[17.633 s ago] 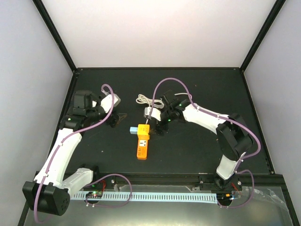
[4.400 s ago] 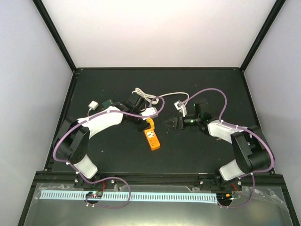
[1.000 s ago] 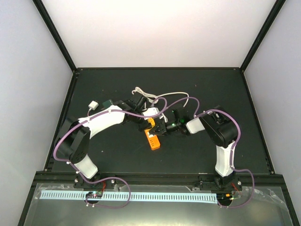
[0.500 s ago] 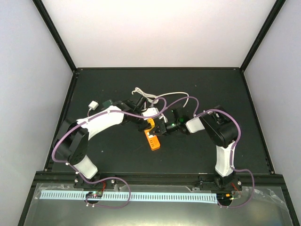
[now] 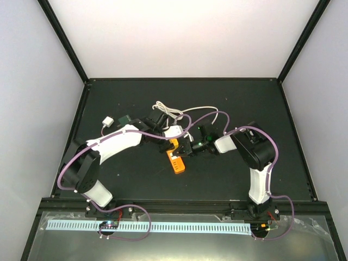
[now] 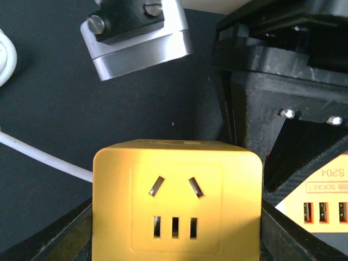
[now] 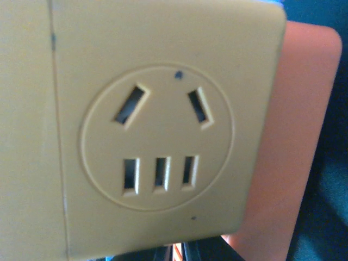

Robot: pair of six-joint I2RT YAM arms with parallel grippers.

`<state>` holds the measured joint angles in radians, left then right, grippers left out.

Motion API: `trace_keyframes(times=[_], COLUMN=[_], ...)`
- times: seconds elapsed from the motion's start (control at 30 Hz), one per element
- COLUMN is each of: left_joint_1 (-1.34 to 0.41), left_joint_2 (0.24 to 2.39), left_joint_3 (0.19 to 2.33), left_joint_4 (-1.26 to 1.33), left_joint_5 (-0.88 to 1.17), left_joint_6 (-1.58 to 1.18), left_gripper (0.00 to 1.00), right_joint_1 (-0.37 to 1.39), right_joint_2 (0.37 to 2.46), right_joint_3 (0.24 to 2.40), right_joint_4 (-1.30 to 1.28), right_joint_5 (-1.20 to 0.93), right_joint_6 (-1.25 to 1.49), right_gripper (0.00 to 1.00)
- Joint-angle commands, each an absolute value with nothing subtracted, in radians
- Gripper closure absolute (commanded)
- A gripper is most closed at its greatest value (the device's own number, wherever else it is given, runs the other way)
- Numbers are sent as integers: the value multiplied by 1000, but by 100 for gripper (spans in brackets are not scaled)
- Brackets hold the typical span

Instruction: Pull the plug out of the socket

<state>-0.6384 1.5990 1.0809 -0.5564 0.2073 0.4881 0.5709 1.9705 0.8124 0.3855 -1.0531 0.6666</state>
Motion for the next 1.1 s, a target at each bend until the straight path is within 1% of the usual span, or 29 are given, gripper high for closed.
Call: trace_keyframes(times=[0.0,0.03,0.13,0.27,0.33,0.43,0.53,0.63,0.7,0.83,0.9,0.97,1.07], left_joint_1=[-702,-712,-723,-701,-689,-676,-671,-664,-655,-649,-646,-644,-632], left_joint_2=[1480,1473,1456,1492,1523,1562,1572,1576,1589,1606,1615,1626,1639], left_joint_3=[1056,1042,1006,1063,1089,1105,1097,1085,1090,1101,1103,1104,1111], left_joint_4=[-490,-484,-450,-510,-525,-532,-524,-511,-513,-512,-512,-514,-511], left_joint_5=[250,229,187,273,278,244,223,208,203,181,178,169,157], left_joint_6=[561,578,582,490,452,425,406,383,366,348,340,331,321], left_gripper=[94,94,95,96,96,97,98,98,98,98,98,97,97], right_joint_1=[558,559,558,558,558,559,559,557,557,555,555,555,555], right_joint_2=[2047,2048,2050,2049,2043,2020,1932,1809,1740,1631,1577,1520,1458], right_joint_3=[790,792,794,797,798,805,808,760,726,642,599,532,455], right_joint_4=[240,237,229,222,219,214,226,297,343,414,433,470,563], right_joint_5=[-821,-818,-811,-810,-805,-811,-816,-769,-744,-674,-610,-520,-442], right_joint_6=[641,640,634,626,620,598,558,543,535,511,477,454,419], right_gripper=[91,94,95,96,96,94,89,79,65,41,37,26,17])
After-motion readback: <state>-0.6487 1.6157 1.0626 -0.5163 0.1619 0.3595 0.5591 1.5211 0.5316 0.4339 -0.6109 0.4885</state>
